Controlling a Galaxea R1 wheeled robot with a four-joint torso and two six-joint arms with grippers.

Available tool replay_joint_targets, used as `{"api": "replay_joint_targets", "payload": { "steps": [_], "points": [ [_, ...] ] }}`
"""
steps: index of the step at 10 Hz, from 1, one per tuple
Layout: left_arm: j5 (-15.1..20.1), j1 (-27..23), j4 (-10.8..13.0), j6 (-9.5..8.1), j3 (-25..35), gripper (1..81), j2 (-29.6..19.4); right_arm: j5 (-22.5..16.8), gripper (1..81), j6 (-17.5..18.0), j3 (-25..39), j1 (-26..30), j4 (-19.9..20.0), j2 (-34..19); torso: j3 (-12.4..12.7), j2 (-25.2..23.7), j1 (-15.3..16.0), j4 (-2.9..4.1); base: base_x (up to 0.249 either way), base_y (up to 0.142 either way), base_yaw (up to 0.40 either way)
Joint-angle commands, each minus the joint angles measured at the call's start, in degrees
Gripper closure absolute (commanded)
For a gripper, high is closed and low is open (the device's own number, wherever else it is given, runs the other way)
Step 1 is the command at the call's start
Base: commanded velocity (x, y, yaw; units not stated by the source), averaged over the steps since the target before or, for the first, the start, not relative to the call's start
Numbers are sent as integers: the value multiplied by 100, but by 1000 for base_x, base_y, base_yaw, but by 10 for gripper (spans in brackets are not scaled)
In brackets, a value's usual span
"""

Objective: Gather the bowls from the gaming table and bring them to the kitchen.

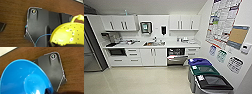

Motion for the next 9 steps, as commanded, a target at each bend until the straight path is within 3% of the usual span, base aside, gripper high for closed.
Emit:
{"api": "replay_joint_targets", "payload": {
  "steps": [1, 9],
  "points": [
    [193, -248, 63, -11, -11, 811, -102, -252, 811, -18, 21, 257, -67, -134, 0, 0, 0, 0, 189, 0, 0],
    [193, -248, 63, -11, -19, 811, -110, -252, 811, -19, 12, 266, -76, -108, 0, -2, 2, 0, 189, 0, 0]
  ]
}}
